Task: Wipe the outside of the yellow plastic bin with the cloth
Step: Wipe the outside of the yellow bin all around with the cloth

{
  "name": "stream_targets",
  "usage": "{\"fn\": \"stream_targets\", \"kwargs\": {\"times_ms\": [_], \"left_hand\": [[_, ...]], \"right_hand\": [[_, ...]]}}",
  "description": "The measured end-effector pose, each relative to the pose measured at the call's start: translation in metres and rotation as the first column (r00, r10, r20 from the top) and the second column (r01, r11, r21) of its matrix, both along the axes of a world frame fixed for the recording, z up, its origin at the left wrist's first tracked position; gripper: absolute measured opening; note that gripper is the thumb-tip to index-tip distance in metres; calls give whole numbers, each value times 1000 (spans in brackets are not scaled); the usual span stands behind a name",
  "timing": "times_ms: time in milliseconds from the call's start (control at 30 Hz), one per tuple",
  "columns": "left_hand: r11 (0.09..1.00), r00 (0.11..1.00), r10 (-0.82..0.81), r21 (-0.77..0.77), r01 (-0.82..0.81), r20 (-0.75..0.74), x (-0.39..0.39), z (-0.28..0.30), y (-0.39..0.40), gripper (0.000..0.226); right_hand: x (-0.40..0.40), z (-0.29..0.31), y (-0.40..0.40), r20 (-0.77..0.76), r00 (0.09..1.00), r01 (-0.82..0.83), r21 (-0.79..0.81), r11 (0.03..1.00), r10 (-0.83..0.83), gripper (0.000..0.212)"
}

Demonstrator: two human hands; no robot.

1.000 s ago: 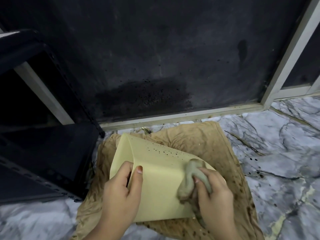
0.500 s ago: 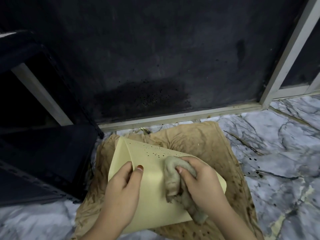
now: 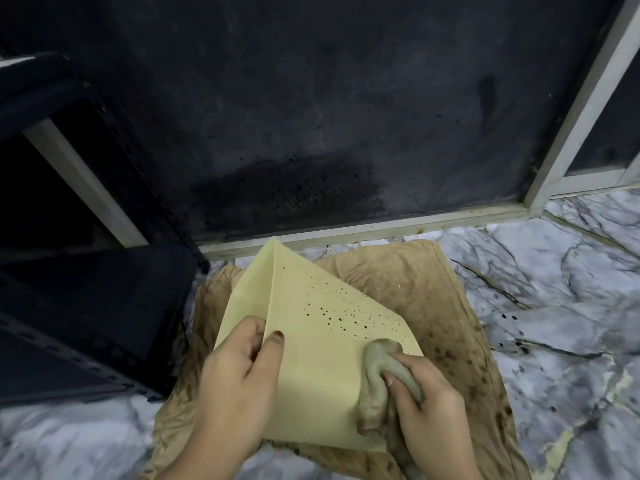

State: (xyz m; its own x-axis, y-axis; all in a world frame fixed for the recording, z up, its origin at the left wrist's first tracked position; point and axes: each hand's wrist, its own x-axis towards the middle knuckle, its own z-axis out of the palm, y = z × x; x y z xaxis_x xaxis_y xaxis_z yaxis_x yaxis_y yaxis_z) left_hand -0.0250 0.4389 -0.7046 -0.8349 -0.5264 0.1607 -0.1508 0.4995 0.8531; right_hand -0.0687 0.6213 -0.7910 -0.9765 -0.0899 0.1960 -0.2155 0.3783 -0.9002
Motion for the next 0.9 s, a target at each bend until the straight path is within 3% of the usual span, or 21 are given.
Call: {"fn": "stream_targets", "kwargs": {"times_ms": [133,267,367,500,600,700,800,900], "left_hand": [[1000,999,-27,2,27,-37,2,0,9,21],[995,996,-82,-65,80,-29,8,-16,16,22],[990,995,-100,-107,96,-25,8,-19,15,16],[987,994,-101,-132,96,-33,8,-21,14,22],[988,995,-84,-136,76,-51,9,-22,11,34],[992,996,-73,-110,66,-54,9,-23,9,26],[998,999,-36,-44,34,-39,9,-23,8,11],[1000,999,-25,-11,25,-32,10,-23,6,10]], "right_hand": [[4,29,-30,-143,978,-160,-43,986,153,24],[-11,43,-53,-119,961,-255,-29,966,250,24],[-32,32,-47,-66,982,-181,-60,982,177,23],[-52,-6,-13,72,997,-18,44,999,14,24],[-50,-42,18,202,972,101,101,990,-120,22],[-36,-61,39,271,950,129,116,985,-156,22],[-17,-61,39,249,953,161,65,985,-173,22],[4,-45,19,79,991,109,5,994,-110,29]]}}
